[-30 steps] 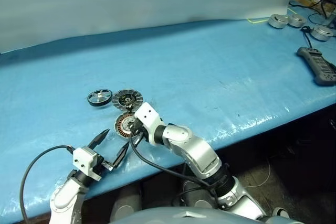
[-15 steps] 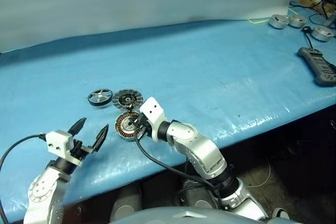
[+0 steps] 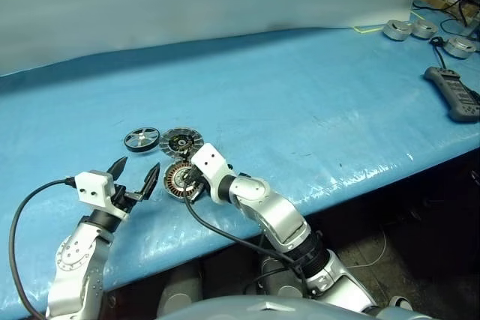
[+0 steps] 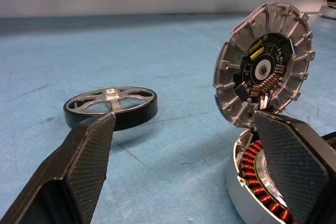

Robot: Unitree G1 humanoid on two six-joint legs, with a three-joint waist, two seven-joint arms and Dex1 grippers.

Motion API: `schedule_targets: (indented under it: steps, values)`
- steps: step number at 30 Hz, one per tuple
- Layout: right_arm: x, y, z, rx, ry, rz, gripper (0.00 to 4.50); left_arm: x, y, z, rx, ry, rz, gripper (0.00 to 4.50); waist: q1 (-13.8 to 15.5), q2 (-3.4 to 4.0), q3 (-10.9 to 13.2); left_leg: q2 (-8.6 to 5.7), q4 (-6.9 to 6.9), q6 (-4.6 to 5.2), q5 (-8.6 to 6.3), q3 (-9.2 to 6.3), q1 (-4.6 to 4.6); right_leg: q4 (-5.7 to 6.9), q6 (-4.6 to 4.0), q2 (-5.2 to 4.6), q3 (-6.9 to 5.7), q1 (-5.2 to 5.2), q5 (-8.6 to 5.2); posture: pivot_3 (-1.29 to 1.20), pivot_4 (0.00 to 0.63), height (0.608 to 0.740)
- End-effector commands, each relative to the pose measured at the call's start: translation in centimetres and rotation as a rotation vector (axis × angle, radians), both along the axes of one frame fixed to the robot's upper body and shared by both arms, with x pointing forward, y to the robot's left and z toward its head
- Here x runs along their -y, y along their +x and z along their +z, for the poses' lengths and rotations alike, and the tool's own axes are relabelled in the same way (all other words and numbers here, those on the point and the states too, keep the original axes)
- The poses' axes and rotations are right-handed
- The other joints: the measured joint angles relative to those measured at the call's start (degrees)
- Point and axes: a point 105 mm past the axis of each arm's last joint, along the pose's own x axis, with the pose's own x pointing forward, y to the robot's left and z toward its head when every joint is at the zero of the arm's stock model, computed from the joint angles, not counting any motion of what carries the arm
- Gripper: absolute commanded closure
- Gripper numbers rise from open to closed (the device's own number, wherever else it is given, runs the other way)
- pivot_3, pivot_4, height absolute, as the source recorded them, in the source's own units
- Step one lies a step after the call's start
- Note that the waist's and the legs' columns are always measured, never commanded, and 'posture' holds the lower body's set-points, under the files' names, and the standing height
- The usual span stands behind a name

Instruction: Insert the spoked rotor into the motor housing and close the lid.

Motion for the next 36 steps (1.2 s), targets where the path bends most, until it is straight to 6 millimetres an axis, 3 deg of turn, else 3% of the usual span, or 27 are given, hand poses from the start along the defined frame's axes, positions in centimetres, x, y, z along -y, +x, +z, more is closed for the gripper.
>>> schedule_targets:
  steps: [1,18,25,36]
  values:
    - [0.4,0.4,-0.5,0.009,-0.060,-0.035,4.47,1.0,0.1,1.2,0.056,0.014,-0.036,0.00,0.02,0.00,0.00,0.00,0.00,0.00,0.00,0.00,0.00,0.00,0.00,0.00,0.00,0.00,0.00,0.00,0.150,0.740]
    - [1.2,-0.4,-1.7,0.056,-0.222,0.048,4.47,3.4,-3.1,-0.1,0.012,0.111,-0.361,0.00,0.17,0.03,-0.02,0.00,0.00,-0.04,0.03,0.02,0.01,-0.04,-0.03,-0.01,0.02,0.02,-0.01,0.00,0.150,0.740]
    - [1.2,-1.0,-1.3,0.030,-0.238,0.078,4.47,3.5,-3.2,-1.0,0.012,0.153,-0.360,0.00,0.17,0.04,-0.01,0.00,0.00,-0.04,0.03,0.01,0.01,-0.03,-0.03,-0.01,0.02,0.02,-0.01,0.00,0.150,0.740]
    - [1.9,-0.9,-2.6,-0.125,-0.264,0.003,4.47,3.7,-3.2,-1.5,0.017,0.148,-0.357,0.00,0.17,0.07,-0.07,0.00,0.01,-0.04,0.03,0.01,0.03,-0.03,-0.03,-0.01,0.02,0.04,-0.01,0.00,0.150,0.740]
